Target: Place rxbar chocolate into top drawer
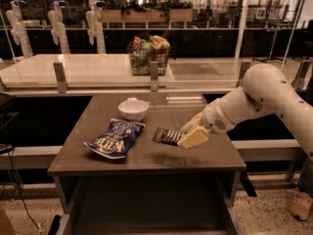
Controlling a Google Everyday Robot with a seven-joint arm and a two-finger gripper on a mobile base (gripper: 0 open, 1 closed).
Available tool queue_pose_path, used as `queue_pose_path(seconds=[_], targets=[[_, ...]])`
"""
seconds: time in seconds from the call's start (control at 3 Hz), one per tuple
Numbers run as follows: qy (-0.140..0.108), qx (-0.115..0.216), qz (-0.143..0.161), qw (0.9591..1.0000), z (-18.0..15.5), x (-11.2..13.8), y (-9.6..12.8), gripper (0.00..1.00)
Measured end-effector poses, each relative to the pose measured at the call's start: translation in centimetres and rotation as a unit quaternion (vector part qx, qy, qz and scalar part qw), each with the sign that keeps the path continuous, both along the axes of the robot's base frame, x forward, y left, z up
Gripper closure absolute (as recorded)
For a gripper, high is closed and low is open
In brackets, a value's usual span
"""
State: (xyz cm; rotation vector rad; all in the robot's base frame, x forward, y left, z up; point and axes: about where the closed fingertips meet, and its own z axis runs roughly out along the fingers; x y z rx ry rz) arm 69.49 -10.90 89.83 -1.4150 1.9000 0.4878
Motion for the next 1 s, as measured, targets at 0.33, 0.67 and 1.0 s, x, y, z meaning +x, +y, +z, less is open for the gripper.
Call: queue_pose_path(seconds=[0.33,0.67,1.0], targets=[[-0.003,-0.004,0.025,0.9997,1.6,-6.2,1.1,1.0],[0.03,-0.004,0.035,0.9989,0.0,-11.5,2.7,1.0],[0.082,-0.02,0.044,0.9954,-4.6,-15.4,4.9,1.0]])
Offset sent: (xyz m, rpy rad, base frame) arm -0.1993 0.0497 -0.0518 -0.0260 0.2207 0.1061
